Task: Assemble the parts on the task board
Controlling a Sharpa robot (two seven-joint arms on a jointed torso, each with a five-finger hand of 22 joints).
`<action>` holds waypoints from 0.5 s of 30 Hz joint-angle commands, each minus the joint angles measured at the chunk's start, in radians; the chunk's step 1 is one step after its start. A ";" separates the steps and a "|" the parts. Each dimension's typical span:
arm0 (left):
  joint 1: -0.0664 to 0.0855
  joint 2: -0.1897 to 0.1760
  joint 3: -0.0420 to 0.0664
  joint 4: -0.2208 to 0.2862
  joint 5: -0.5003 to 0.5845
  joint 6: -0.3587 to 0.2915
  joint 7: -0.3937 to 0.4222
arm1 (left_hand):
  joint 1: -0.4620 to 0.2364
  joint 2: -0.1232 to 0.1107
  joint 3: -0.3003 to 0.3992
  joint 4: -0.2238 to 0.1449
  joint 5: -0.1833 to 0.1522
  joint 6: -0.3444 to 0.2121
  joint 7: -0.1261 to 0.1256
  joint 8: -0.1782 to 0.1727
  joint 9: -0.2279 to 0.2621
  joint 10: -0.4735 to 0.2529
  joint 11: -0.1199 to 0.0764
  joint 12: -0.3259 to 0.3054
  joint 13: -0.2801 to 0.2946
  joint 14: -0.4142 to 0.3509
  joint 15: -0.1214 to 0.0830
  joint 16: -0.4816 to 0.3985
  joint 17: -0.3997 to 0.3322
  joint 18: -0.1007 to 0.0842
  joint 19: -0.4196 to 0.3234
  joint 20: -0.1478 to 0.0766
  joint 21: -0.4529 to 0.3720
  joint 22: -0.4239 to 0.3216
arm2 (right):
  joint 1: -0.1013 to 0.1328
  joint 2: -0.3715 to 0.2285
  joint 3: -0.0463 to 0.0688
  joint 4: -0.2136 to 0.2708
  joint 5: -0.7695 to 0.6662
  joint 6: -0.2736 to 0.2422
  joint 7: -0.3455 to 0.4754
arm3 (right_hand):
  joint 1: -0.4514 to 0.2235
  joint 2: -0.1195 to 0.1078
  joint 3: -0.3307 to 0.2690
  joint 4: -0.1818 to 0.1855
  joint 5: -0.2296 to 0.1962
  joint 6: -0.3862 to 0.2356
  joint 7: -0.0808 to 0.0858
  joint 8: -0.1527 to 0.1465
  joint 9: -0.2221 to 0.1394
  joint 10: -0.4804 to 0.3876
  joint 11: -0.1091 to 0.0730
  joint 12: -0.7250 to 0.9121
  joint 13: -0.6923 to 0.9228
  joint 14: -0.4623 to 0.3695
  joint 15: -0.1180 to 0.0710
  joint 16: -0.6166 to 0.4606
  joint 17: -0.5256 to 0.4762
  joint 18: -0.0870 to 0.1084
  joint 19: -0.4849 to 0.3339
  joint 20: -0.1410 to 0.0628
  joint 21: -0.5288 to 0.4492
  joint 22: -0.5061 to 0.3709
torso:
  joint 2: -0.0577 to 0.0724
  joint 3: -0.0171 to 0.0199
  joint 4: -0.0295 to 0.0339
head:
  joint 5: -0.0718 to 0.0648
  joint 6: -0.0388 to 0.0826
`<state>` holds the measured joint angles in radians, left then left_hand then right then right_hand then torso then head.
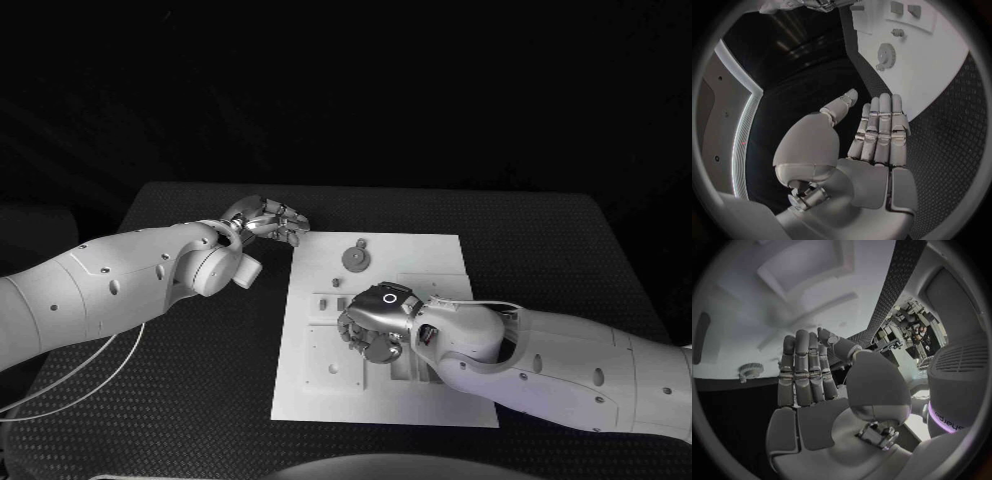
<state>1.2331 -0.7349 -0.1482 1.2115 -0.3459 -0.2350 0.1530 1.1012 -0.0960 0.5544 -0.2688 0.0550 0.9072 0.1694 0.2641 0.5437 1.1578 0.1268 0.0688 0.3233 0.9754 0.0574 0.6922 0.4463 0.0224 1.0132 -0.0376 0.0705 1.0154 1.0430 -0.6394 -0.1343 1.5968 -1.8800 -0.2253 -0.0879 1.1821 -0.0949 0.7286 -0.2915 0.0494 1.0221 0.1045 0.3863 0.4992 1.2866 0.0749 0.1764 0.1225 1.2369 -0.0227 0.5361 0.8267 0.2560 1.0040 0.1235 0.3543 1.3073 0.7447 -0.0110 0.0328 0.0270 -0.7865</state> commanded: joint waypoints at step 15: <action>0.001 0.001 0.001 0.002 0.006 0.008 0.004 | -0.009 0.000 -0.005 0.003 0.000 -0.008 -0.002 0.003 -0.002 -0.009 -0.001 0.000 -0.001 0.004 0.004 -0.006 0.003 0.002 0.002 0.001 -0.003 -0.002 | -0.004 0.012 -0.002 -0.014 -0.021 0.035 0.000 | -0.006 -0.001 0.005 0.000 0.001 0.006 0.001 0.007 0.001 0.007 -0.001 -0.006 0.002 0.009 -0.001 -0.001 0.002 0.006 0.008 0.001 0.002 0.021 | 0.000 0.0003 -0.0002 | 0.001 -0.004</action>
<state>1.2331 -0.7350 -0.1482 1.2111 -0.3456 -0.2345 0.1520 1.1012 -0.0960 0.5544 -0.2688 0.0550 0.9072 0.1694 0.2641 0.5428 1.1578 0.1268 0.0688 0.3234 0.9753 0.0574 0.6922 0.4483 0.0224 1.0133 -0.0376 0.0705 1.0146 1.0398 -0.6278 -0.1356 1.5840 -1.8878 -0.2129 -0.0899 1.1822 -0.0950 0.7274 -0.2927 0.0494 1.0205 0.1056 0.3898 0.4989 1.2867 0.0749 0.1765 0.1233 1.2399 -0.0253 0.5361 0.8276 0.2561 1.0040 0.1235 0.3543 1.3073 0.7447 -0.0109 0.0327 0.0283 -0.7897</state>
